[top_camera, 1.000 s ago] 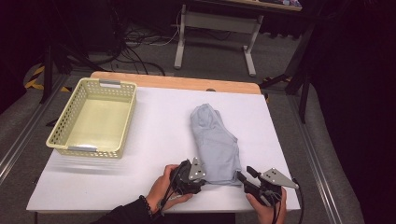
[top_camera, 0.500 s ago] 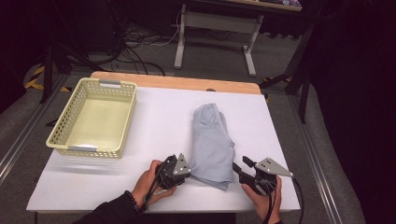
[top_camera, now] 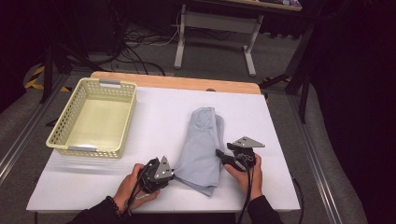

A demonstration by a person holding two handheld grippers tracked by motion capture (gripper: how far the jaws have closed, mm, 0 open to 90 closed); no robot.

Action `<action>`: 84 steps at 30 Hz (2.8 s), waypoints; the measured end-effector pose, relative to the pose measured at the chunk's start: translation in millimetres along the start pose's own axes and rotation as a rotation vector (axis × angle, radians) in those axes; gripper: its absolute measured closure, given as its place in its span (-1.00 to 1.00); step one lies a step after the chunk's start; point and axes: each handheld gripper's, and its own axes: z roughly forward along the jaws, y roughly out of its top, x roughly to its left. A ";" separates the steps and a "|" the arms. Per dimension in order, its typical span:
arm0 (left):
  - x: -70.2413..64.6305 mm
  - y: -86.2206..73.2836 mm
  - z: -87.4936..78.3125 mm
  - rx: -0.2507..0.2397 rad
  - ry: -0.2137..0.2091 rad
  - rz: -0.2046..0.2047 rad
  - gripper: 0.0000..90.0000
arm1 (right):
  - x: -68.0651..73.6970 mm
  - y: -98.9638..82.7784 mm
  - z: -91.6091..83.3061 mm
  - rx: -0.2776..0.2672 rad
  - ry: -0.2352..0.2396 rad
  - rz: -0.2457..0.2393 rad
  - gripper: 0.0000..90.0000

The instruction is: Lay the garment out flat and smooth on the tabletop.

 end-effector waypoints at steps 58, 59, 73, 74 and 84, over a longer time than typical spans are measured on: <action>33.5 20.8 27.7 -0.109 -0.095 -0.237 -0.33 | 5.6 -22.6 -15.7 0.075 0.050 0.013 -0.18; 32.1 19.5 30.3 -0.092 -0.098 -0.232 -0.29 | 3.1 -21.9 -14.7 0.086 0.069 0.031 -0.17; 24.9 17.5 16.9 -0.003 -0.152 -0.134 0.67 | -5.0 -4.6 -0.7 0.121 0.203 -0.048 0.69; 24.0 16.2 15.2 -0.009 -0.141 -0.121 0.69 | -4.8 -2.6 1.6 0.117 0.199 -0.055 0.70; 26.6 10.7 -2.6 -0.012 -0.076 -0.096 0.80 | 10.1 16.2 24.3 0.068 0.158 -0.135 0.70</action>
